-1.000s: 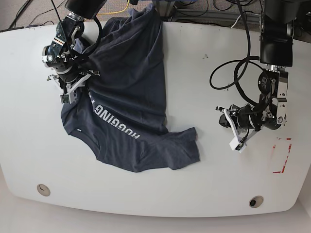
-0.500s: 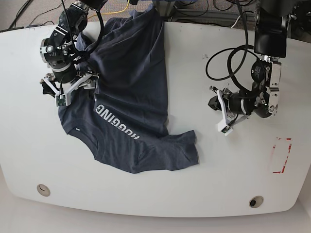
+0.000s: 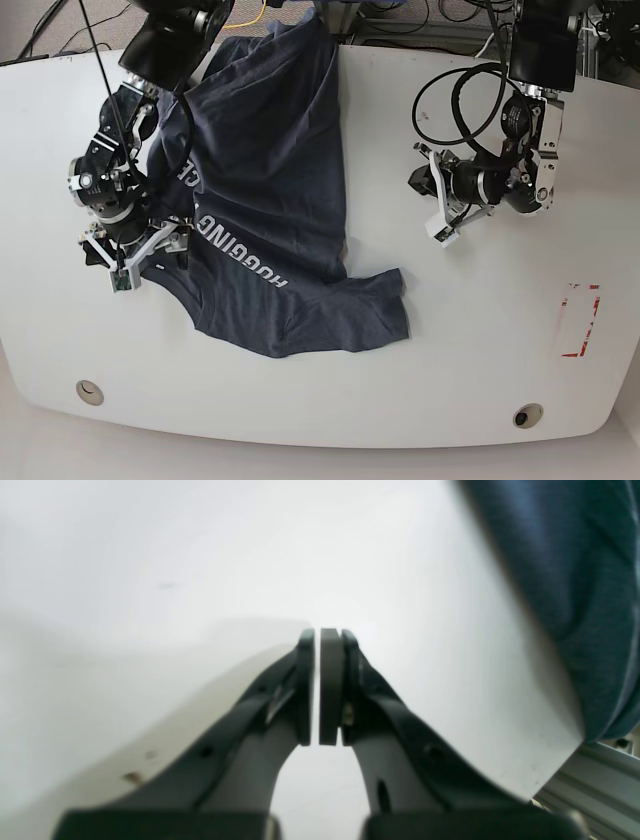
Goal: Layout the t-shirt on the table in an organized manner, then fold the t-shirt properly
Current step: 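Spread the t-shirt flat with both grippers, then open and lift them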
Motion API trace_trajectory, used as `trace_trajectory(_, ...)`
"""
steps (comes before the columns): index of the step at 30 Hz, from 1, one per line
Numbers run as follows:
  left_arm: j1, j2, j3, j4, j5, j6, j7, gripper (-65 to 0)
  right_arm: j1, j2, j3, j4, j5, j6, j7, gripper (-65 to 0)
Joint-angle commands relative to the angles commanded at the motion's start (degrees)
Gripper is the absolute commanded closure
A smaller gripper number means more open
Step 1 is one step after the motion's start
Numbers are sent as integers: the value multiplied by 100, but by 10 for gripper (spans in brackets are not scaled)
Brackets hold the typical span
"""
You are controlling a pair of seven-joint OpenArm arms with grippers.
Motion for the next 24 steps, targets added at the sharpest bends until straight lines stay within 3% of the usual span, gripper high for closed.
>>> trace_trajectory(11,501,712,0,510,18,9,360,0,1002,1037,-18,-2945,-9,0,1398,-577)
trace_trajectory(17,800,870,0,510,18,18,360,0,967,1363,18,-3367,0,18,1530,-577)
trace_trajectory(22,1011,1046,0,580,18,18,334,0,589,1424,26,-3332,9,382,1503,-577)
trace_trajectory(24,1081,1055,0,598,18,18,334,0,457,1424,26,-3332,9,382,1407,-577)
